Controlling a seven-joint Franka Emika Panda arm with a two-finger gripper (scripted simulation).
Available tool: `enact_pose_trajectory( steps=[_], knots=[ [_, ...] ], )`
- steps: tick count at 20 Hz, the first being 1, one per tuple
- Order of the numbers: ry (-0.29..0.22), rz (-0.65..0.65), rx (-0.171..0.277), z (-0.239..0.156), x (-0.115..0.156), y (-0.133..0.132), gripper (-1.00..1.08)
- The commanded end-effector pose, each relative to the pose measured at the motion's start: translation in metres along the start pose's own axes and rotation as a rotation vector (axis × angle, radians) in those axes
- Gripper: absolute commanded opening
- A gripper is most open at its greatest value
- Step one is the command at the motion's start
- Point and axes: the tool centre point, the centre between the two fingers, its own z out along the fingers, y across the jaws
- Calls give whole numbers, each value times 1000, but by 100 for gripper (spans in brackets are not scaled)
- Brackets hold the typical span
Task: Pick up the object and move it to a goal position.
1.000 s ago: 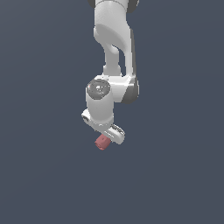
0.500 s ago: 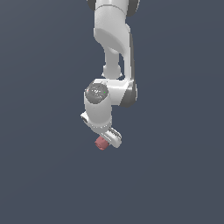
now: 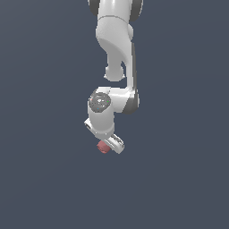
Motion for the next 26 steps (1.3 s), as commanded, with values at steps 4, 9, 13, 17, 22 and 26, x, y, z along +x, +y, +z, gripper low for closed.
enact_pose_trajectory(
  steps=[4,9,13,17,22,26],
  knots=[
    [0,2,0,20,0,0,100],
    [0,2,0,21,1,-1,-100],
    [0,2,0,21,1,-1,-100],
    [0,2,0,21,1,-1,-100],
    [0,2,0,18,2,-3,-100],
    [0,2,0,11,7,-9,-100]
  ],
)
